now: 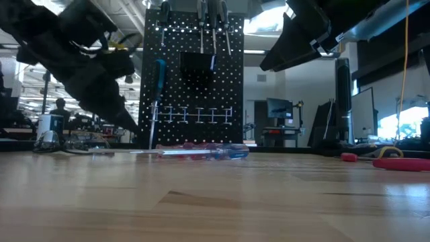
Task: Hang tools onto peg board
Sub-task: Hang the left red and transparent screwdriver on the peg board
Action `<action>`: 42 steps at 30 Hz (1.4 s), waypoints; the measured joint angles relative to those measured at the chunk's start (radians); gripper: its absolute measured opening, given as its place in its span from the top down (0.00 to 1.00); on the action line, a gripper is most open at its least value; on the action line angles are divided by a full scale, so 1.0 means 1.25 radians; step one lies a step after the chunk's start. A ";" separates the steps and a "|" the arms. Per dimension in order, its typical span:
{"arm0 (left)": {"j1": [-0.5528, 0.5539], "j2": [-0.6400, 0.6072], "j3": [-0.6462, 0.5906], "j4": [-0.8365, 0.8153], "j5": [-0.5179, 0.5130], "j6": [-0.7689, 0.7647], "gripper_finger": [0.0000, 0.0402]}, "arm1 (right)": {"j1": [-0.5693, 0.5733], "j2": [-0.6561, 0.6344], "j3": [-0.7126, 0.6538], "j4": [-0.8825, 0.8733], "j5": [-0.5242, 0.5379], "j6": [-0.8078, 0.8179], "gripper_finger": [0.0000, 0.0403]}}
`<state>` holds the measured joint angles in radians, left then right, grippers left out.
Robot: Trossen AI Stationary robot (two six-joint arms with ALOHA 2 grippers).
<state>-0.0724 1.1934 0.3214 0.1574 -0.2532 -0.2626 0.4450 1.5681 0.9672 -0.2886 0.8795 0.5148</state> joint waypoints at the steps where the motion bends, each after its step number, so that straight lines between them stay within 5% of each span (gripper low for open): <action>1: 0.004 0.013 0.000 0.013 0.022 0.000 0.50 | 0.000 0.000 0.000 0.000 0.000 0.000 0.25; 21: 0.009 0.224 0.072 0.008 0.062 0.017 0.53 | 0.000 0.001 0.000 -0.005 -0.006 0.000 0.25; 42: 0.033 0.226 0.108 -0.068 0.057 0.044 0.98 | 0.000 0.001 0.000 -0.008 -0.005 -0.001 0.25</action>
<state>-0.0312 1.4765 0.4564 0.0719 -0.1814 -0.2081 0.4446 1.5692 0.9672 -0.2981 0.8727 0.5140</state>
